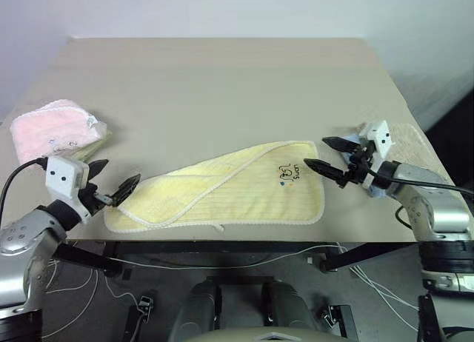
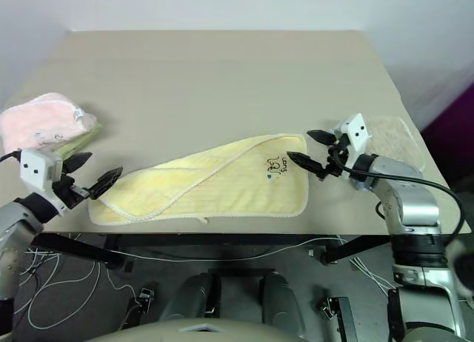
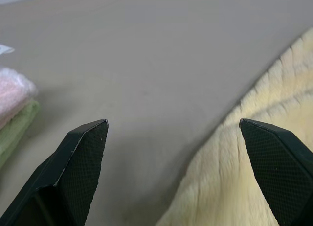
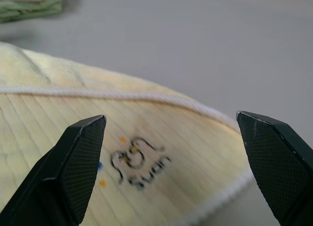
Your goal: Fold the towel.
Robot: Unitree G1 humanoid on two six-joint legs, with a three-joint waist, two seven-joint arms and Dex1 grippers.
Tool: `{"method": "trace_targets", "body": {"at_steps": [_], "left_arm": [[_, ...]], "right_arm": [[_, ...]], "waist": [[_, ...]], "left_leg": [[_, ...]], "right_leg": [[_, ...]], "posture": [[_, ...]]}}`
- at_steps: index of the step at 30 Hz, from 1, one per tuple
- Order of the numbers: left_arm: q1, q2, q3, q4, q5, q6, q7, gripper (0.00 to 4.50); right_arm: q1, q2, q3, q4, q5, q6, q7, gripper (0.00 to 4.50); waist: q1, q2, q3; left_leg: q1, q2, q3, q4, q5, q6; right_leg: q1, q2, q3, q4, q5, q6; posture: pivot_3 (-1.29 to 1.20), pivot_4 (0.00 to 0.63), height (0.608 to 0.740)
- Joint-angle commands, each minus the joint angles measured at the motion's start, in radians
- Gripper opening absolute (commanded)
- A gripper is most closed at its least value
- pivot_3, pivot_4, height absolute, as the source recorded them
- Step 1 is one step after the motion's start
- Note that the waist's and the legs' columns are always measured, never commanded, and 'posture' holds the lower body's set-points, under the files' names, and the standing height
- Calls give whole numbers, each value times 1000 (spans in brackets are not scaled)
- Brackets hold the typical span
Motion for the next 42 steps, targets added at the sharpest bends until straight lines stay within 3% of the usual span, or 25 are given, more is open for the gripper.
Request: {"method": "trace_targets", "body": {"at_steps": [1,22,26,33,42], "left_arm": [[1,32,46,-13,-23,-1,-20,4500],[-37,77,-65,27,-10,-2,-135,4500],[-49,119,-91,56,-9,-23,-226,4500],[-58,250,-138,91,-42,-84,-538,4500],[-165,414,-310,170,83,-259,-792,4500]], "right_arm": [[10,-30,-52,-36,18,-11,1,4486],[106,-73,-97,-110,28,-12,-31,4486],[123,-53,-89,-139,23,-16,-61,4486],[187,-33,-110,-189,29,-17,-106,4486],[196,19,-68,-201,11,-32,-154,4486]], "waist": [[-1,0,0],[-2,1,0],[-1,1,0],[-1,2,1],[-2,4,1]], "left_leg": [[0,0,0,0,0,0],[0,0,0,0,0,0],[0,0,0,0,0,0],[0,0,0,-1,0,1],[1,0,0,-1,0,1]], "right_leg": [[0,0,0,0,0,0],[0,0,0,0,0,0],[0,0,0,0,0,0],[1,-1,0,-1,0,0],[1,-1,0,-1,0,-1]], "posture": [[0,150,740],[0,150,740],[0,150,740],[0,150,740],[0,150,740]]}}
